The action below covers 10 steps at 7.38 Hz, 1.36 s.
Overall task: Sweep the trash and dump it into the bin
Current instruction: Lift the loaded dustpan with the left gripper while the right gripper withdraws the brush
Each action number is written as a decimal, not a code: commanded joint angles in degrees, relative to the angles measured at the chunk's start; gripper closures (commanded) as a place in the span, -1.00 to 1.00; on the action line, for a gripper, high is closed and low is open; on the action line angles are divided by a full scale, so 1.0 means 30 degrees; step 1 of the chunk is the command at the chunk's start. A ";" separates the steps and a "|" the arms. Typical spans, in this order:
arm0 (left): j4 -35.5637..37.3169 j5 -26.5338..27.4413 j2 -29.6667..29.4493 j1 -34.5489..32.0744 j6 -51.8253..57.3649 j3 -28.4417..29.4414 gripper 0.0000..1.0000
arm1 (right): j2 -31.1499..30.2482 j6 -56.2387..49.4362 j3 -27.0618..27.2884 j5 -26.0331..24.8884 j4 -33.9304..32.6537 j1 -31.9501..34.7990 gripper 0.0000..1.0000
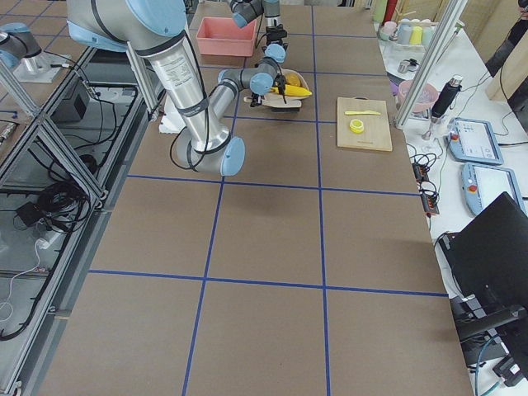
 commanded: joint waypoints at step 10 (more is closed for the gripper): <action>-0.9177 0.3576 0.8090 -0.0267 -0.6971 -0.3254 1.00 | -1.2504 -1.0875 0.8236 -0.0815 -0.5206 1.0213 1.00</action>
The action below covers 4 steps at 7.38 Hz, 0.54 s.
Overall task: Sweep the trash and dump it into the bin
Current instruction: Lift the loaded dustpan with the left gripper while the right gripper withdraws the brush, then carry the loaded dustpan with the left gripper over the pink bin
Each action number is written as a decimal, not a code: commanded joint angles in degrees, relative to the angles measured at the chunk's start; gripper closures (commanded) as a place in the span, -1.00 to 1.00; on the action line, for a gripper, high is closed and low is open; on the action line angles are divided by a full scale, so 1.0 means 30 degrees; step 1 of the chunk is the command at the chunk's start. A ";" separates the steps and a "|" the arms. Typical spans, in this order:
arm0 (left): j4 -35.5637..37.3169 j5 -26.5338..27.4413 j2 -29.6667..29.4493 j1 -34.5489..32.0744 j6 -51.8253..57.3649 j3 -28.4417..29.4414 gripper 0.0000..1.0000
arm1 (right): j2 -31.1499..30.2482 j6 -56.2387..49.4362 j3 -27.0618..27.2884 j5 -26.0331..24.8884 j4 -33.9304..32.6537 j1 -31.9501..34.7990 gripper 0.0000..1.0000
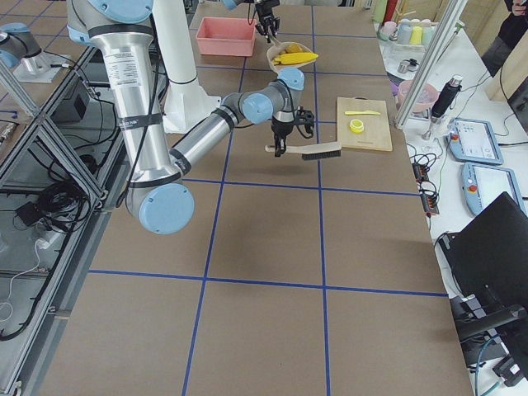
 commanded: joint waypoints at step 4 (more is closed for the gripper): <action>-0.5083 0.0597 0.4556 -0.0152 -0.1313 0.0161 1.00 | -0.5548 -0.4289 -0.1307 0.0295 0.1286 0.2701 1.00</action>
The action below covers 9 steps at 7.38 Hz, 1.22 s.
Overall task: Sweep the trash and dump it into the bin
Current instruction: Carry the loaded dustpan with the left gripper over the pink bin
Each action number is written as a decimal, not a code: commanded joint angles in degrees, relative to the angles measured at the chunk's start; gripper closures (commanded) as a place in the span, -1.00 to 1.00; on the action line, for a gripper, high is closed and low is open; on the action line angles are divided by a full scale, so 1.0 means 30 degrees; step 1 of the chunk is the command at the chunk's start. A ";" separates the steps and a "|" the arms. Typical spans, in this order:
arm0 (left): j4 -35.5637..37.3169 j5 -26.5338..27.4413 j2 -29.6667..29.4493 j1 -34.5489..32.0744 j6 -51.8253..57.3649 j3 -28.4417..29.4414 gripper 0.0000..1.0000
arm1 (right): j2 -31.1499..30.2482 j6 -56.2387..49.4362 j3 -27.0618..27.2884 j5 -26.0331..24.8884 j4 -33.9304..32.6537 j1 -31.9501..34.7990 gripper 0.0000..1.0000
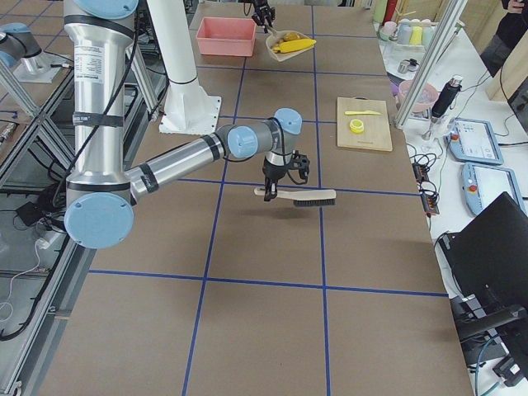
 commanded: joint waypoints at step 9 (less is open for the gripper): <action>-0.8972 -0.5026 0.4839 -0.5539 -0.1157 0.3324 1.00 | -0.2236 -0.0919 -0.4586 0.1572 0.6411 0.0490 1.00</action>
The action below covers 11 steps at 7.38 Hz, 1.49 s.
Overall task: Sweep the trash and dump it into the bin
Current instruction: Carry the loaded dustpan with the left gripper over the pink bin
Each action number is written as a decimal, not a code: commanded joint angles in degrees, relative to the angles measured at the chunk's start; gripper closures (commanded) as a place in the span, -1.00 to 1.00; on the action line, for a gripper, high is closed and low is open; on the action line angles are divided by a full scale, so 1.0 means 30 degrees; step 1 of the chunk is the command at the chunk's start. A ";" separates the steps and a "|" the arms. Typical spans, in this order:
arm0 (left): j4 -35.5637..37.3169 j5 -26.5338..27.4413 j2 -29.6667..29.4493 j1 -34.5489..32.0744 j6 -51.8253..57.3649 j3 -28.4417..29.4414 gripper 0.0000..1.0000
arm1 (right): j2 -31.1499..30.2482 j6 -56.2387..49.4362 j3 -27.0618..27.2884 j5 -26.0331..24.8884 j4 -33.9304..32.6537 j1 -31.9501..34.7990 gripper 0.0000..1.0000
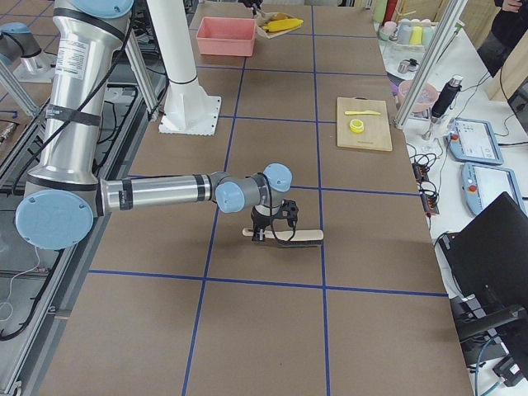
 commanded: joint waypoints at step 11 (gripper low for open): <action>0.1337 -1.1531 0.8188 -1.0174 0.7204 0.2268 1.00 | 0.0452 0.0096 -0.0826 0.1083 0.0095 -0.0017 -1.00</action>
